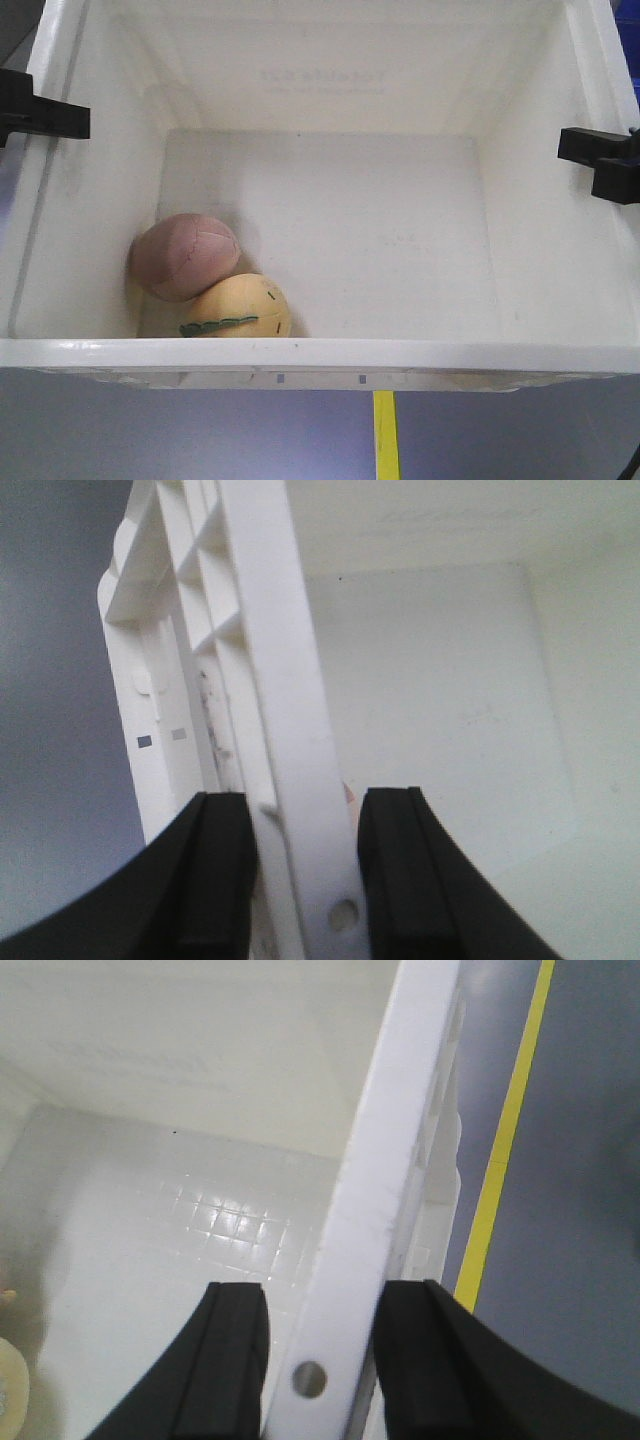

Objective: Place moving items into box and shelve
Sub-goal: 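Hold the tote with both grippers while the base drives away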

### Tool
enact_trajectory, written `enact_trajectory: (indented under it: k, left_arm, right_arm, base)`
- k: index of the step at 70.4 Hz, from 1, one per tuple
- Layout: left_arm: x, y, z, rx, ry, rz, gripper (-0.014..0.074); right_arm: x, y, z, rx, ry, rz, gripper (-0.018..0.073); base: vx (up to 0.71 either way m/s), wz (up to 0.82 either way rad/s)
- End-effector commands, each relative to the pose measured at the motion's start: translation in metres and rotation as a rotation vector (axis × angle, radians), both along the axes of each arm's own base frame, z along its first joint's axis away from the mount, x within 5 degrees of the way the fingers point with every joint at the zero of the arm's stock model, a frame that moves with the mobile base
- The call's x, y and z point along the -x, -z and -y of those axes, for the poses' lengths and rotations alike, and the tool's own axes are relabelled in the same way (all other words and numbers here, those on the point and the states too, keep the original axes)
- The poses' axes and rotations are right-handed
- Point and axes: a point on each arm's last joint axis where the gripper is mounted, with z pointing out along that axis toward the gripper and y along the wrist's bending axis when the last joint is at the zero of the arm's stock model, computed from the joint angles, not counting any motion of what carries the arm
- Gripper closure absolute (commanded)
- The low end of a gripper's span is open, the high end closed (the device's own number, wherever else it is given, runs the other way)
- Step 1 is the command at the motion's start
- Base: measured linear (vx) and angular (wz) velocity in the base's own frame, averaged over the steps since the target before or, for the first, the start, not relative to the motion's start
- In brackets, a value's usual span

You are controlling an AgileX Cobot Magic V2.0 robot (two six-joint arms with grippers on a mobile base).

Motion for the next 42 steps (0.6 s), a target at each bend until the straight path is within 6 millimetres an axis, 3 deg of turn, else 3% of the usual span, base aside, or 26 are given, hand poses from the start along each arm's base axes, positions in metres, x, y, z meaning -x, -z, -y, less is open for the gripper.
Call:
enact_trajectory:
  k: [1, 42]
  left_arm:
    - [0.0071, -0.032, 0.0078, 0.166, 0.008, 0.155, 0.0602]
    - [0.0071, -0.032, 0.0078, 0.166, 0.008, 0.155, 0.0602]
  right_arm:
    - [0.0021, -0.0268, -0.0013, -0.095, 0.023, 0.147, 0.0564]
    - [0.0017, -0.0269, -0.0011, -0.095, 0.026, 0.15, 0.0564]
  base:
    - [0.52, 0.14]
    - [0.51, 0.05]
